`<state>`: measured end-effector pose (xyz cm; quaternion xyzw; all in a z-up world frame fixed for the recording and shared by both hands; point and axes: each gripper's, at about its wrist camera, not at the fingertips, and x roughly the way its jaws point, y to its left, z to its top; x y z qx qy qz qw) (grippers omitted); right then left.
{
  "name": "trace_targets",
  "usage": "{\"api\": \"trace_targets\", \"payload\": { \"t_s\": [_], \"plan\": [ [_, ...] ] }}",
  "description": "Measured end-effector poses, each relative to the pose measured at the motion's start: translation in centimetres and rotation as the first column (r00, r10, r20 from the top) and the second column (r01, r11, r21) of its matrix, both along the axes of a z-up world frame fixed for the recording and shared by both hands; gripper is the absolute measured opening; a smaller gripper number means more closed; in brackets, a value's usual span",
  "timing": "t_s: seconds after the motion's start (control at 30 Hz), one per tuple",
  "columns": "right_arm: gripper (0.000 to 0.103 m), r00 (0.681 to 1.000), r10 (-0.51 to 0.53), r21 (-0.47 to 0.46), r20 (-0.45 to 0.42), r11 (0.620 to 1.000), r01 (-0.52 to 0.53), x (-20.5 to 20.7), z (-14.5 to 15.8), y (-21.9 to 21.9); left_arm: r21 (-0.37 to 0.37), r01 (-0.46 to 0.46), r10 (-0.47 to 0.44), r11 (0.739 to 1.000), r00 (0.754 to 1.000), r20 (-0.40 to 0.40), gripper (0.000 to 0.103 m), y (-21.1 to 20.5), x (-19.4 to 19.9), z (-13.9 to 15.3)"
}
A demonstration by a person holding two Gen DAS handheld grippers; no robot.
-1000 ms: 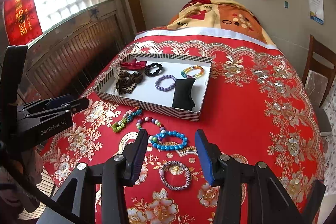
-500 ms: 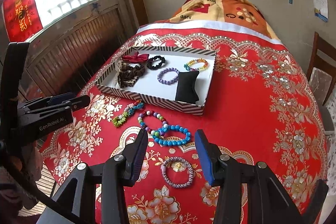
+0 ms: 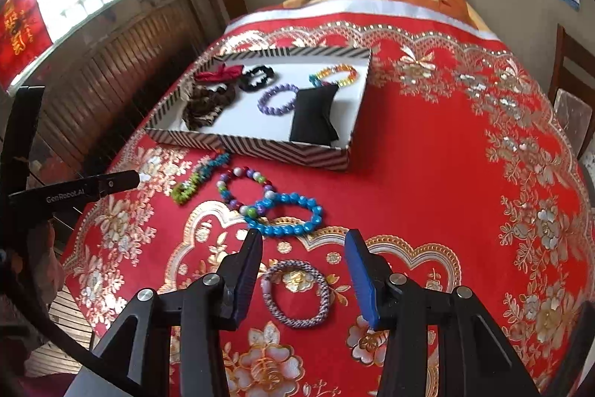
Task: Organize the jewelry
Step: 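Move left tool toward green flower-bead bracelet while right tool approaches blue bead bracelet, then grasp green flower-bead bracelet with left tool while right tool grasps blue bead bracelet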
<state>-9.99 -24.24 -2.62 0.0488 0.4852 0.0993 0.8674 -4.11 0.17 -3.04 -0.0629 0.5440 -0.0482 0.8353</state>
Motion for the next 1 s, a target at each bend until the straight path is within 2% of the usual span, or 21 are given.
{"api": "trace_targets", "payload": {
  "t_s": [0.2,0.37,0.67,0.77,0.83,0.87,0.9,0.93,1.0],
  "plan": [
    [0.043,0.999,-0.017,-0.021,-0.051,1.000,0.016,2.0,-2.3,-0.8,-0.026,0.023,-0.025,0.999,0.998,-0.054,0.046,-0.2,1.5,-1.7],
    [0.040,0.997,0.015,-0.027,-0.074,0.999,-0.017,4.0,-3.2,-0.1,-0.026,0.073,-0.075,0.997,0.995,-0.069,0.049,-1.3,3.0,-2.6],
    [0.034,0.992,0.053,-0.054,-0.113,0.997,-0.060,6.4,-5.1,1.5,0.027,0.182,-0.178,0.983,0.979,-0.096,0.049,-3.6,5.5,-4.1],
    [0.028,0.992,0.060,-0.051,-0.109,0.997,-0.066,6.5,-5.5,1.4,0.047,0.220,-0.214,0.974,0.972,-0.097,0.049,-4.3,6.0,-4.6],
    [0.020,0.992,0.073,-0.036,-0.099,0.996,-0.077,6.6,-5.6,1.6,0.061,0.231,-0.226,0.971,0.971,-0.077,0.049,-4.5,6.2,-4.7],
    [0.017,0.992,0.082,-0.030,-0.097,0.996,-0.085,6.7,-5.6,1.7,0.060,0.234,-0.230,0.970,0.971,-0.067,0.042,-4.4,6.3,-4.7],
    [0.014,0.992,0.088,-0.030,-0.092,0.995,-0.091,6.7,-5.6,1.8,0.063,0.230,-0.226,0.971,0.972,-0.059,0.029,-4.3,6.4,-4.7],
    [0.013,0.992,0.089,-0.036,-0.086,0.995,-0.092,6.6,-5.6,1.9,0.062,0.230,-0.226,0.971,0.973,-0.055,0.022,-4.1,6.5,-4.7],
    [0.009,0.993,0.089,-0.025,-0.079,0.996,-0.091,6.6,-5.3,1.9,0.040,0.220,-0.218,0.975,0.974,-0.055,0.018,-3.7,6.7,-4.7]
  ]
}}
